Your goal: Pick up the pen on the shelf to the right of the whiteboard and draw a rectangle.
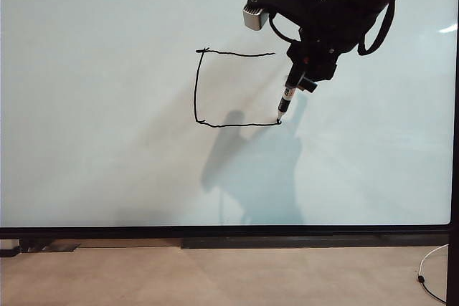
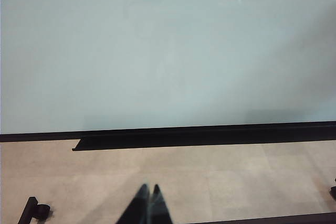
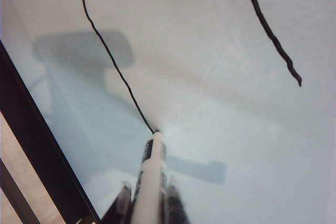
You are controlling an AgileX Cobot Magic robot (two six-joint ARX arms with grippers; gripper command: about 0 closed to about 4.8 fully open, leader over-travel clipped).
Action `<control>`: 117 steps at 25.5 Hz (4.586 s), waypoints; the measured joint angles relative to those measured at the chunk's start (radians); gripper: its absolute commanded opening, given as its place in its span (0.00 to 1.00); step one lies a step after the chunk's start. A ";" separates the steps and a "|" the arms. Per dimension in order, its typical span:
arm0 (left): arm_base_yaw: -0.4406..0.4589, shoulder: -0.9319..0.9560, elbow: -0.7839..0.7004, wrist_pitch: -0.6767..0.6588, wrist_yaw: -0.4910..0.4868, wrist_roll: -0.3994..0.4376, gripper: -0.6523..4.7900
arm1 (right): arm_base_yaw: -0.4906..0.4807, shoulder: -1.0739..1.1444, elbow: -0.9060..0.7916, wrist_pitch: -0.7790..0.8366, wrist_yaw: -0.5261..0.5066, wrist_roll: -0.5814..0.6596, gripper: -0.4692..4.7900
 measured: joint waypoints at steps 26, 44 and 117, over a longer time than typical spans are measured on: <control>0.000 0.000 0.000 0.000 -0.001 0.000 0.11 | 0.032 -0.121 0.010 -0.004 0.078 -0.033 0.07; 0.000 0.000 0.000 0.000 0.000 0.000 0.11 | 0.037 -0.158 0.030 0.002 0.084 -0.040 0.07; 0.000 0.000 0.000 -0.003 0.000 0.000 0.11 | -0.290 -1.507 -0.929 -0.058 0.051 0.742 0.07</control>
